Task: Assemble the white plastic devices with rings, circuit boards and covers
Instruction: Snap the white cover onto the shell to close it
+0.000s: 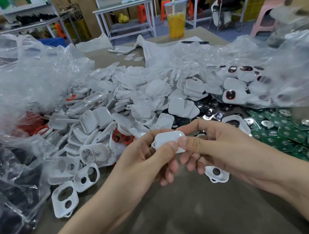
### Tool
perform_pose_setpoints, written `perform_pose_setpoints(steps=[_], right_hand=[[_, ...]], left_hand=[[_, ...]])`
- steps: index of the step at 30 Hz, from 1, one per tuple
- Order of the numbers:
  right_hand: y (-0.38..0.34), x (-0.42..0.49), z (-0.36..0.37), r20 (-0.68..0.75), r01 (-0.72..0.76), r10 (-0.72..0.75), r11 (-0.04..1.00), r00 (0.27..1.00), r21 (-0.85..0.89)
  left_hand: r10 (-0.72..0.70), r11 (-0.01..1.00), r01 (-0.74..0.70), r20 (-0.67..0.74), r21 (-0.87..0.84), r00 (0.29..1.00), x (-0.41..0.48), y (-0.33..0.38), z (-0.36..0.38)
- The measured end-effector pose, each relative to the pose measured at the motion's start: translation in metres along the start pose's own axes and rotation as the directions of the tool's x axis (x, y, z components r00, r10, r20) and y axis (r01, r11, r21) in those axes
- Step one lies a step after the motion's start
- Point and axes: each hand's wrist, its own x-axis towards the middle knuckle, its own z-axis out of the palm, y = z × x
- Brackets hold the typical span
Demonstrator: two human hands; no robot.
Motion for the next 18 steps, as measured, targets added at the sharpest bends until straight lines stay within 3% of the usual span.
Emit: perform_pose_setpoints(steps=[7,18], right_hand=[[-0.0018,0.0004,0.0010,0.009,-0.063,0.062,0.990,0.998,0.128],[0.0026,0.0008,-0.0018,0.034,0.008,-0.009,0.999,0.999,0.053]], left_hand=[[-0.028,0.995,0.028,0.009,-0.093,1.000,0.0014,-0.0008,0.0051],[-0.036,0.995,0.036,0.003,-0.098,0.999,0.0013,-0.0055,0.0039]])
